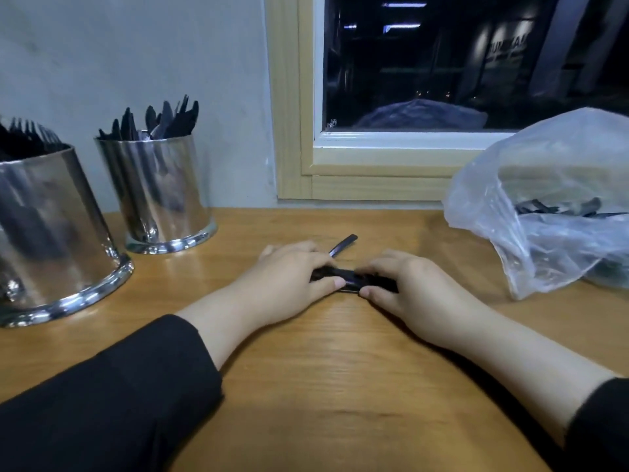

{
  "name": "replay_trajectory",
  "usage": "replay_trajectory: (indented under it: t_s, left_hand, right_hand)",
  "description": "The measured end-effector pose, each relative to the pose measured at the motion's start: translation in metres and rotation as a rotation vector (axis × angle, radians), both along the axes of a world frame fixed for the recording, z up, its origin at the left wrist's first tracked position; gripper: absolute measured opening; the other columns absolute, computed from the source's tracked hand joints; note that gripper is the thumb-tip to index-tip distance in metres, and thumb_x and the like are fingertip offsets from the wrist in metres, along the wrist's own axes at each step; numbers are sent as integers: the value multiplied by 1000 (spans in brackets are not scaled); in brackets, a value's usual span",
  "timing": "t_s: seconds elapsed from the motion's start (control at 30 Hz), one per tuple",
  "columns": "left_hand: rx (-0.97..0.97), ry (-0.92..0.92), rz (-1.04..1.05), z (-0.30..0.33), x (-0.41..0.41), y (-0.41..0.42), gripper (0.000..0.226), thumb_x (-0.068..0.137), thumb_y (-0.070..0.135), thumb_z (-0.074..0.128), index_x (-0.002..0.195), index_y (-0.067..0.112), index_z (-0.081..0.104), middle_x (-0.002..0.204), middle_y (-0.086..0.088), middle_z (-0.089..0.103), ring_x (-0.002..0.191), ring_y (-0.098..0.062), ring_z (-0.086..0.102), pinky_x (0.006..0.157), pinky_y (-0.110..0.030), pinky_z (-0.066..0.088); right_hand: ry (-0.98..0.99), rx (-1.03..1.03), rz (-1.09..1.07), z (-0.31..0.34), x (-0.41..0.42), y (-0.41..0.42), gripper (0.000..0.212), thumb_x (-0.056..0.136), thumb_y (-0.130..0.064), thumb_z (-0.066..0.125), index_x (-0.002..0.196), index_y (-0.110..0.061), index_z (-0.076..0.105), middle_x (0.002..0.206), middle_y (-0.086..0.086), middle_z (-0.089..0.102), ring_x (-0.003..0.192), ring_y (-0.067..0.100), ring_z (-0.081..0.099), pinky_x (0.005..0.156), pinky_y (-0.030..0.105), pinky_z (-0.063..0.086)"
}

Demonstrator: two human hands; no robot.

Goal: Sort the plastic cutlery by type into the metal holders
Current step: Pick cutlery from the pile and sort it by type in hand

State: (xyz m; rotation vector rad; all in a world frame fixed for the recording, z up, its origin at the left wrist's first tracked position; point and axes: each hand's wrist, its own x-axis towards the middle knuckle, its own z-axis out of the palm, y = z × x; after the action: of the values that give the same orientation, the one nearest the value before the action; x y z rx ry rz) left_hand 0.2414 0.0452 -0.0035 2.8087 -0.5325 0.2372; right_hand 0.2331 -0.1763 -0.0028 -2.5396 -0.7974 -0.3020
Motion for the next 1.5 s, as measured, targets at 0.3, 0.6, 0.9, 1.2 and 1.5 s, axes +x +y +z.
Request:
replay_trajectory:
  t_s: [0.3,0.6,0.9,1.2,1.5]
  left_hand:
    - [-60,-110,-78,3,-14,-1,21,100,45,55,107,31,69,108,11,55,95,-7,45,98,-35,35]
    - [-335,-256,-7,9,-30,11,18,104,33,54,92,24,62,83,11,59,82,-12,55,75,-33,43]
    - [-666,-221,283,10,-30,23,27,107,33,45,99,17,66,66,2,51,55,-9,44,52,-20,33]
    - [-893,-216,351,13,-32,24,24,107,31,47,101,23,69,69,2,49,55,-5,40,56,-25,35]
    - [-1199,-69,332,14,-56,14,25,106,32,48,94,28,71,65,4,49,57,-14,41,57,-34,34]
  right_hand:
    - [-99,110,10,3,-9,4,16,97,-19,63,107,-24,75,98,-11,72,87,1,59,81,16,43]
    - [-176,276,-97,7,-10,2,19,101,-27,56,114,-24,69,103,-16,65,93,-3,53,80,2,38]
    - [59,-9,-125,-1,13,3,39,104,-32,52,142,-24,55,143,-9,55,132,11,50,102,20,33]
    - [0,-42,-126,-2,15,7,23,98,-24,63,119,-22,71,104,-12,60,101,10,57,85,20,37]
    - [57,-5,-217,1,10,11,10,95,-38,66,93,-31,72,86,-13,53,82,9,54,73,26,40]
